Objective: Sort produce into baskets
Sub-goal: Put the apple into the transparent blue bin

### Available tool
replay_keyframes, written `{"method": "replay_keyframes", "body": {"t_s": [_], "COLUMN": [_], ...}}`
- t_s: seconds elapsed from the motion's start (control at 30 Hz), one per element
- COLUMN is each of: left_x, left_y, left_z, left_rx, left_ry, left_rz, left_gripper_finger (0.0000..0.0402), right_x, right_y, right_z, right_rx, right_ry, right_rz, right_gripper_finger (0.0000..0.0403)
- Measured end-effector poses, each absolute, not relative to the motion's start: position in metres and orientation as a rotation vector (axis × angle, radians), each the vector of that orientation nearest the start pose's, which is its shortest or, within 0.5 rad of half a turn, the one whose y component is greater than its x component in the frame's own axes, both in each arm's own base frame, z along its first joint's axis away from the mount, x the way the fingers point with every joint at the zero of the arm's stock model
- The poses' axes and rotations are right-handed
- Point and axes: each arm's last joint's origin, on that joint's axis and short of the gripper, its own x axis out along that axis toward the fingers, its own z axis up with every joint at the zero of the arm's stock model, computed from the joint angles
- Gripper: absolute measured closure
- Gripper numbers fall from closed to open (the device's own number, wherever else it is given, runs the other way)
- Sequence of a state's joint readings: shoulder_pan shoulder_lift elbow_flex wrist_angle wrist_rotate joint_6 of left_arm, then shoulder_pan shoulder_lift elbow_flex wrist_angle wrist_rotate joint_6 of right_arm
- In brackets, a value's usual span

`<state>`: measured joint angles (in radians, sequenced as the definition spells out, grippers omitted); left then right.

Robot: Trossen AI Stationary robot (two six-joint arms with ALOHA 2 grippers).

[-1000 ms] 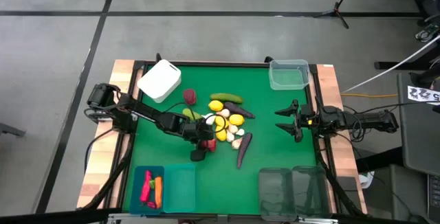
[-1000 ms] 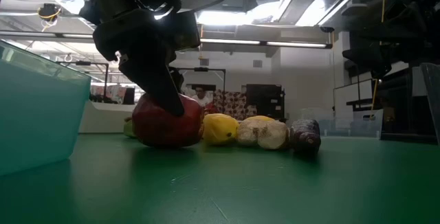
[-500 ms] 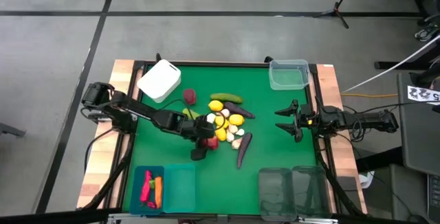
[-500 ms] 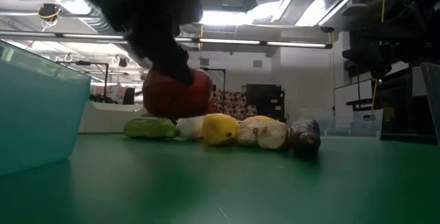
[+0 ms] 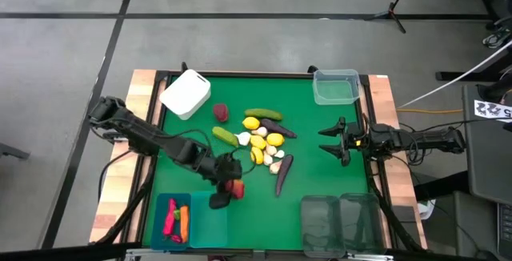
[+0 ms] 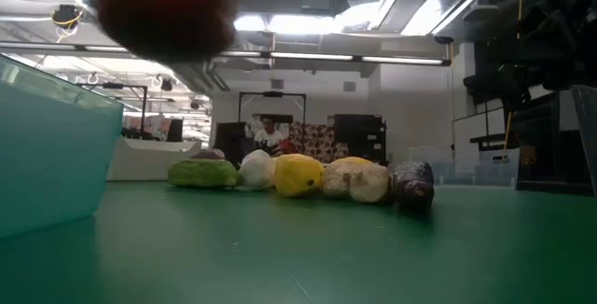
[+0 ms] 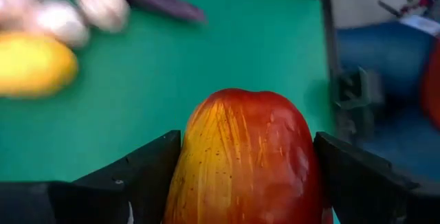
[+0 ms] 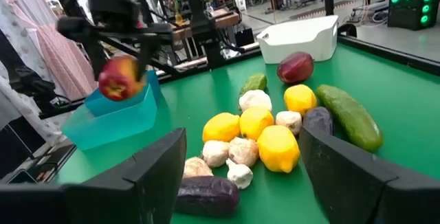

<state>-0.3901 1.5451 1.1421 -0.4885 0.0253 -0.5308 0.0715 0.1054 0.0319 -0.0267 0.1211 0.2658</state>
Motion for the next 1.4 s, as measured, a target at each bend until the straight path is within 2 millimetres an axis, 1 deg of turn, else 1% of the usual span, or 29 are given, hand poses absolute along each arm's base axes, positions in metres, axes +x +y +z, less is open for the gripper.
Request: {"method": "replay_keyframes", "body": {"t_s": [0.13, 0.23, 0.4, 0.53, 0.73, 0.97, 1.4], "left_x": [0.287, 0.275, 0.259, 0.252, 0.247, 0.247, 0.247], "left_y": [-0.152, -0.171, -0.192, -0.206, -0.219, -0.229, -0.228], "left_z": [0.261, 0.263, 0.26, 0.255, 0.245, 0.229, 0.225], "left_rx": [-0.402, -0.451, -0.505, -0.519, -0.597, -0.578, -0.594], "left_ry": [0.987, 1.018, 1.036, 1.028, 1.057, 1.097, 1.106], "left_rz": [-0.178, -0.18, -0.081, -0.038, 0.012, 0.036, 0.067], "left_gripper_finger": [0.0093, 0.0093, 0.0093, 0.0093, 0.0093, 0.0093, 0.0089], "right_x": [0.103, 0.103, 0.103, 0.103, 0.103, 0.103, 0.103], "right_y": [0.004, 0.004, 0.004, 0.004, 0.004, 0.004, 0.004], "right_z": [0.163, 0.163, 0.163, 0.163, 0.163, 0.163, 0.163], "right_rx": [0.258, 0.258, 0.258, 0.259, 0.258, 0.251, 0.25], "right_ry": [0.098, 0.098, 0.096, 0.094, 0.094, 0.097, 0.104], "right_rz": [-0.064, -0.064, -0.063, -0.065, -0.065, -0.065, -0.065], "right_gripper_finger": [0.0123, 0.0123, 0.0123, 0.0123, 0.0123, 0.0123, 0.0123]}}
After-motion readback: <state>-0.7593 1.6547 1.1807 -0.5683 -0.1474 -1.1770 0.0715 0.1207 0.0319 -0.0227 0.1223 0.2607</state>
